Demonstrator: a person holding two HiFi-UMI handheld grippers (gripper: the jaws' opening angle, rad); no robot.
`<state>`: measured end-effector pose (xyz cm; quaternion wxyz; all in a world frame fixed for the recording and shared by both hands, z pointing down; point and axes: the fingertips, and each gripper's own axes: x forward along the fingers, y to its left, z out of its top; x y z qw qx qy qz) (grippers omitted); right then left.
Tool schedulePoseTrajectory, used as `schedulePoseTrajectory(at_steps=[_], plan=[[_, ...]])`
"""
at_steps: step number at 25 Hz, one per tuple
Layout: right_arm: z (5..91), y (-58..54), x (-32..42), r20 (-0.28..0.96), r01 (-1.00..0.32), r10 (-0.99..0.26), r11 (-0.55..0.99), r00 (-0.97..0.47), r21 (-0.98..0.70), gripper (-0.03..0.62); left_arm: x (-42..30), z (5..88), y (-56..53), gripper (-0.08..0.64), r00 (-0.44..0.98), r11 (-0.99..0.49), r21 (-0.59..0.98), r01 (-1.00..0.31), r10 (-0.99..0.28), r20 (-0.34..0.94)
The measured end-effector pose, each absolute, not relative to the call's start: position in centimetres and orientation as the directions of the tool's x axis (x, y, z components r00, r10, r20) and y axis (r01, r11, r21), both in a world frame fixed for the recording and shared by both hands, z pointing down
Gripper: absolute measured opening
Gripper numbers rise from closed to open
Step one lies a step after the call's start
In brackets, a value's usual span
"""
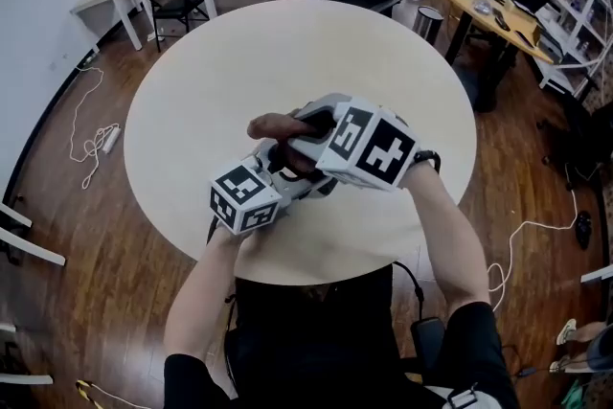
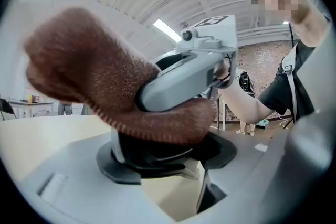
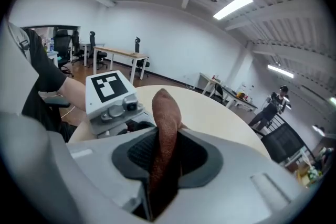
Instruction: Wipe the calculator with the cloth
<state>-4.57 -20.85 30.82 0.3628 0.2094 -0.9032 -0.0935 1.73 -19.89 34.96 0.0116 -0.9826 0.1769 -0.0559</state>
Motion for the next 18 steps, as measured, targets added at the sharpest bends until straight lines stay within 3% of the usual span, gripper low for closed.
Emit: schedulePoseTrajectory(at_steps=[6,9,11,18], plan=[[30.0,-26.2,2.6,0.538,-0.532,-0.58,0.805,-0.612,0.263,0.097,1.9,34.9,-20.4,0.291,0.931,-0.936,-0.01,-0.351,-0.35,0.107],[32.1,-29.1,7.6,0.561,-0.638,-0.681,0.702,-0.471,0.315,0.097,2.1,34.8,-20.5,0.287,0.93,-0.935,-0.002,-0.355,-0.354,0.102],[33.7,-29.2,9.5,0.57,-0.669,-0.699,0.672,-0.431,0.318,0.097,2.0,34.9,-20.7,0.285,0.928,-0.932,0.017,-0.362,-0.359,0.103],[34.0,-25.1,7.8,0.485,-0.648,-0.664,0.725,-0.57,0.231,0.097,-0.6,34.8,-22.7,0.271,0.921,-0.905,0.175,-0.388,-0.375,0.106]])
